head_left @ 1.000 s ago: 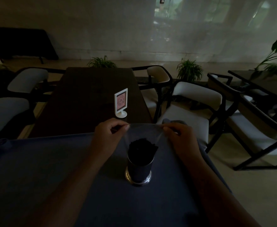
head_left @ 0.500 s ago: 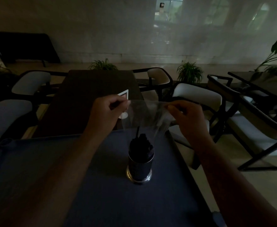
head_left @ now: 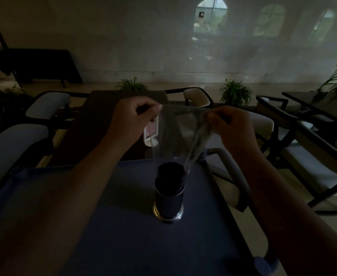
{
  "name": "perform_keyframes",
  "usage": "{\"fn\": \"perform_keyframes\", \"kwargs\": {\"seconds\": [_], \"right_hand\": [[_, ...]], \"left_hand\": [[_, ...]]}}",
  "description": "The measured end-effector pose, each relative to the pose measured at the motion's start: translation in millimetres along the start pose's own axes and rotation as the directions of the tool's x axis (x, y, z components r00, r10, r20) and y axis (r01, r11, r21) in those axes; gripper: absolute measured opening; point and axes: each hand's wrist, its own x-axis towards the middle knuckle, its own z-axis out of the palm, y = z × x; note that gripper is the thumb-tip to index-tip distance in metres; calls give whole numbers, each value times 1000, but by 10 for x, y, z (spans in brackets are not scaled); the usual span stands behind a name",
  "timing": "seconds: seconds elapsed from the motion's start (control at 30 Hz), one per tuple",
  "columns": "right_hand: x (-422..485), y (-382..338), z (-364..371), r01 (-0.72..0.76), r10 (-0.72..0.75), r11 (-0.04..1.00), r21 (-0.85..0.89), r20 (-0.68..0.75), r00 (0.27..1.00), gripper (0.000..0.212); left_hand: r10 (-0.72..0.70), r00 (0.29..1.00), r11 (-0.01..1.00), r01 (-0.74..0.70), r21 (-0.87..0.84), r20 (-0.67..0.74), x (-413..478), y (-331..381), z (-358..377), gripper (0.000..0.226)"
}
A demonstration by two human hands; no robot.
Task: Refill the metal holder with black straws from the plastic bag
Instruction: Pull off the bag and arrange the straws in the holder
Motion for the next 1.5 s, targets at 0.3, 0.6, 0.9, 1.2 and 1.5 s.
{"fn": "perform_keyframes", "kwargs": {"seconds": [0.3, 0.6, 0.9, 1.2, 1.5], "right_hand": [[411, -700, -185, 358, -350, 931, 72, -106, 931, 16], [275, -696, 658, 296, -303, 952, 79, 108, 947, 16], [-181, -394, 1838, 11, -49, 995, 104, 367, 929, 10], [-413, -493, 2072, -15, -49, 980, 197, 318, 947, 11], [-1442, -213, 2133, -245, 106, 929, 277, 434, 894, 18]], "left_hand": [[84, 973, 996, -91, -23, -216, 327, 490, -489, 14], [-153, 972, 986, 162, 41, -176, -126, 16, -1035, 15], [-417, 909, 907, 413, -78, -31, -684, -917, -1579, 13], [-354, 935, 933, 352, -78, -15, -858, -1199, -1793, 16], [-613, 790, 783, 603, -149, -26, -2019, -1221, -1711, 18]]}}
